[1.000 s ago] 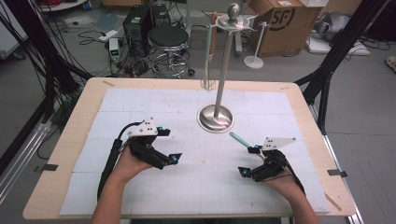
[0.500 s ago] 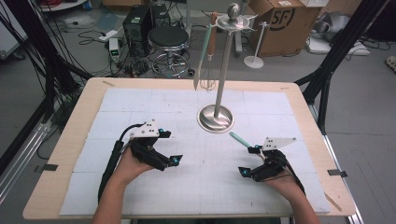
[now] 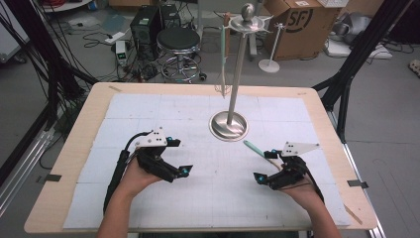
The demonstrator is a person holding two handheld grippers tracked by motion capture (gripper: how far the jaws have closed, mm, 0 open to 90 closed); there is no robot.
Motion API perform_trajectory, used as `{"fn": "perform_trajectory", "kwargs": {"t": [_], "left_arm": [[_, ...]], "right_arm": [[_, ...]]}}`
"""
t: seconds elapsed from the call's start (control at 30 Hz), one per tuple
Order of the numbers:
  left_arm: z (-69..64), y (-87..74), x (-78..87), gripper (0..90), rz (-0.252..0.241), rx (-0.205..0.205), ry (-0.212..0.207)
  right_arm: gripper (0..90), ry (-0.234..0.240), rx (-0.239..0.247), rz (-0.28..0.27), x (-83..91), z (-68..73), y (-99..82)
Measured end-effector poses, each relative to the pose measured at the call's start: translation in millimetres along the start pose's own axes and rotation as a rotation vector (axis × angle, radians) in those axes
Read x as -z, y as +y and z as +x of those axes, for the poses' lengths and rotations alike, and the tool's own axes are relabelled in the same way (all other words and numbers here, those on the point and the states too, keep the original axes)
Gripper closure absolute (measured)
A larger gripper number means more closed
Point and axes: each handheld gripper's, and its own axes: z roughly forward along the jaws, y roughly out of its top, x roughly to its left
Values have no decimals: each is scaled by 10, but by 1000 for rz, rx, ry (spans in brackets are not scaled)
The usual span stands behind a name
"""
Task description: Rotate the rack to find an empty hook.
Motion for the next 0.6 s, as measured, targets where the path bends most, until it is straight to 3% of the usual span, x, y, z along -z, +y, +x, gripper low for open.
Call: {"fn": "perform_trajectory", "kwargs": {"t": [0.3, 0.53, 0.6], "left_arm": [[-13, 6, 27, 23, -12, 2, -2], [-3, 3, 41, 22, -11, 2, -2], [-3, 2, 37, 22, -10, 4, -6]], "right_arm": [[50, 15, 54, -8, 98, 40, 418], [68, 37, 68, -40, 127, 11, 742], [130, 49, 67, -41, 139, 1, 818]]}}
